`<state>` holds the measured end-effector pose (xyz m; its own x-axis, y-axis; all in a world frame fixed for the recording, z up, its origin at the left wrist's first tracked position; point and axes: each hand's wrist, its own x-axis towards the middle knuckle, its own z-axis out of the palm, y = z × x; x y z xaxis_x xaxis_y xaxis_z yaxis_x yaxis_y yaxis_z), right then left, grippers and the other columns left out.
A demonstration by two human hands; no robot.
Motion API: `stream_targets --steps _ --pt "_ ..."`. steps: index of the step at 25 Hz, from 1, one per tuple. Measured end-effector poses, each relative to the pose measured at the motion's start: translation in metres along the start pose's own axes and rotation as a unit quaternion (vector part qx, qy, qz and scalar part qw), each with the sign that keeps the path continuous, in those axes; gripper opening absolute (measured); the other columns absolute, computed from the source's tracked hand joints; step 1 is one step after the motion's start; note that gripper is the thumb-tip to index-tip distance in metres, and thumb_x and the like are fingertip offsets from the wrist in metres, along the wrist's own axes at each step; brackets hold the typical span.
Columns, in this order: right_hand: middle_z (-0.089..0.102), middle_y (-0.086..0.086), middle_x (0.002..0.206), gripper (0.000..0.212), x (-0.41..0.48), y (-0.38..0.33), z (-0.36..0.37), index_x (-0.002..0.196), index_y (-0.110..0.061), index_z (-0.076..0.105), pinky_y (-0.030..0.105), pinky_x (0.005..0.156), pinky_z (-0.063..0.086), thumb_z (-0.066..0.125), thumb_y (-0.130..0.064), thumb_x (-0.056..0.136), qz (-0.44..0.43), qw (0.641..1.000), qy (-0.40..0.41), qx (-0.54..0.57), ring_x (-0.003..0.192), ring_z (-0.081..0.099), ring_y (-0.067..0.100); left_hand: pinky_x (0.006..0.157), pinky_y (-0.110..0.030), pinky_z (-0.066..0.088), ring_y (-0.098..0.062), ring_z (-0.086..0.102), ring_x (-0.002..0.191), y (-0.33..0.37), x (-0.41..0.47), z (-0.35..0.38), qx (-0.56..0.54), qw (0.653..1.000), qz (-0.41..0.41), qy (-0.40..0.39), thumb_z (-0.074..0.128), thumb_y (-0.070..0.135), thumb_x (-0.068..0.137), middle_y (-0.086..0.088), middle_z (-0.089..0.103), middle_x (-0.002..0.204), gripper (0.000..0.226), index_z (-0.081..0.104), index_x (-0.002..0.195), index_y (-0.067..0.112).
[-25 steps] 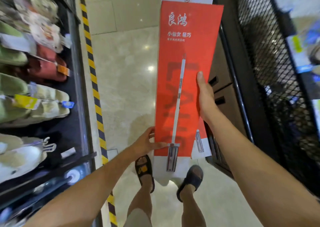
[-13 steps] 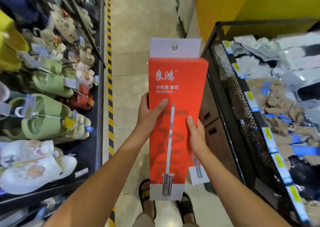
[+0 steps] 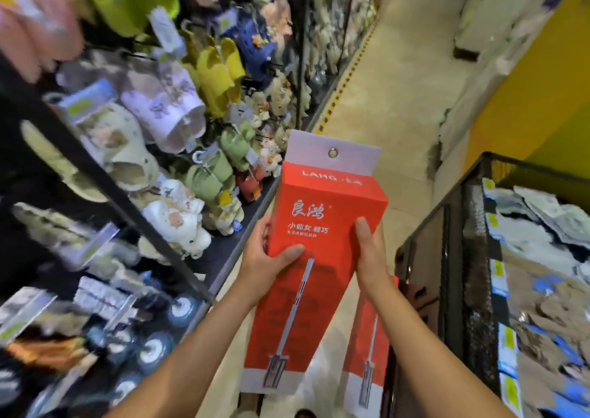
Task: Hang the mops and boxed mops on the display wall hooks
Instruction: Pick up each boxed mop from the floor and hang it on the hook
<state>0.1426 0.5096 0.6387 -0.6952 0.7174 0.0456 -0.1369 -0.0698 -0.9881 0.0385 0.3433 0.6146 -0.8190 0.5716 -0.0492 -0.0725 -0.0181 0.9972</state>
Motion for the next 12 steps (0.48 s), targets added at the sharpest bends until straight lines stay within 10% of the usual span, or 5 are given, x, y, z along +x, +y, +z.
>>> stream_targets --steps 6,12 --pt "0.07 -0.003 0.126 0.088 -0.058 -0.03 0.067 0.148 -0.008 0.046 0.022 0.089 0.056 0.067 -0.062 0.082 -0.046 0.989 -0.138 0.014 0.114 0.07 0.011 0.086 -0.018 0.056 -0.002 0.073 0.101 0.019 -0.11 -0.046 -0.019 0.987 0.031 0.155 0.085 0.046 0.057 0.002 0.075 0.115 0.085 0.057 0.132 0.017" --pt "0.069 0.006 0.128 0.088 -0.159 -0.032 0.159 0.147 -0.008 0.046 0.029 0.089 0.057 0.068 -0.063 0.082 -0.024 0.955 -0.293 0.033 0.114 0.07 0.016 0.097 -0.035 0.059 -0.02 0.073 0.113 0.019 -0.247 -0.119 -0.046 0.945 0.047 0.322 0.088 0.044 0.062 -0.001 0.076 0.123 0.088 0.056 0.139 0.02"
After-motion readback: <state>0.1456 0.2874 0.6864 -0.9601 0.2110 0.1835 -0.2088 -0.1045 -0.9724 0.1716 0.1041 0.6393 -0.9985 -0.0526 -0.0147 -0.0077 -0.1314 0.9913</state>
